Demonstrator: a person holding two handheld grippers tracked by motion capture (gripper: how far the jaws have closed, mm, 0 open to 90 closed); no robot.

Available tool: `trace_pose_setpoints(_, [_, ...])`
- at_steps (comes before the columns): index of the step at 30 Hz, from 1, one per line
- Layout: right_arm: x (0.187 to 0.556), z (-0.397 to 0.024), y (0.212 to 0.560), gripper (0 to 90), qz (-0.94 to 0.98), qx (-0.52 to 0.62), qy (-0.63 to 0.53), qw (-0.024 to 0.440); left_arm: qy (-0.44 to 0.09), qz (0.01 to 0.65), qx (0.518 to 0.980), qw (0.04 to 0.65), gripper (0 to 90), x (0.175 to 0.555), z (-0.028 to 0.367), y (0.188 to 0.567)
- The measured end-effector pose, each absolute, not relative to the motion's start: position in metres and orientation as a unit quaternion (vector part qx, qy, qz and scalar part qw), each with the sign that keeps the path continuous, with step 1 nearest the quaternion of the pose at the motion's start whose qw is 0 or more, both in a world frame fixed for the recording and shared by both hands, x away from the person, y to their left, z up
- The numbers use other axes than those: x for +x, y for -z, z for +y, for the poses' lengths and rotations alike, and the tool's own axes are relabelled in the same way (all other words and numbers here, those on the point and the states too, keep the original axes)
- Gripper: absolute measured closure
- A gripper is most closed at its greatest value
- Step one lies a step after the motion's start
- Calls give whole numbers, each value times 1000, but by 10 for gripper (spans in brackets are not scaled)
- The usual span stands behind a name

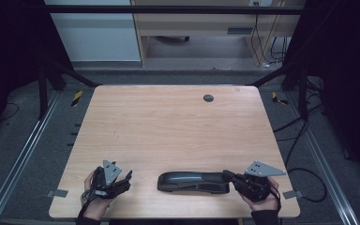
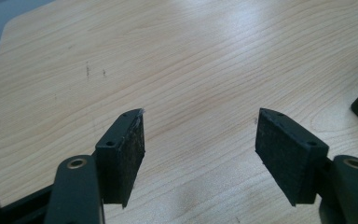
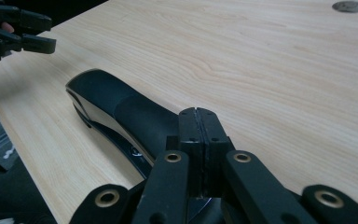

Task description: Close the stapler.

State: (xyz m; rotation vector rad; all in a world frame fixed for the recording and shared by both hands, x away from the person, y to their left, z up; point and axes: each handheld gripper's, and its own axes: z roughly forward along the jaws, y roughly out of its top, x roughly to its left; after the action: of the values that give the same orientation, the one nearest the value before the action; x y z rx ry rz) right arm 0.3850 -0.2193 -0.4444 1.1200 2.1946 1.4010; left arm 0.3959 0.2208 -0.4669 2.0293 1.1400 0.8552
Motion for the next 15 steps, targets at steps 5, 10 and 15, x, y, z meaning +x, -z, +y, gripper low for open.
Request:
trace_pose_setpoints(5, [384, -217, 440, 880, 762, 387, -494, 159, -326, 435, 774, 326, 322, 396, 221, 467])
trace_pose_setpoints(10, [384, -214, 434, 809, 765, 376, -491, 180, -323, 436, 774, 327, 321, 397, 222, 467])
trace_pose_setpoints(15, [385, -221, 429, 712, 750, 381, -499, 209, -317, 436, 774, 332, 316, 397, 223, 467])
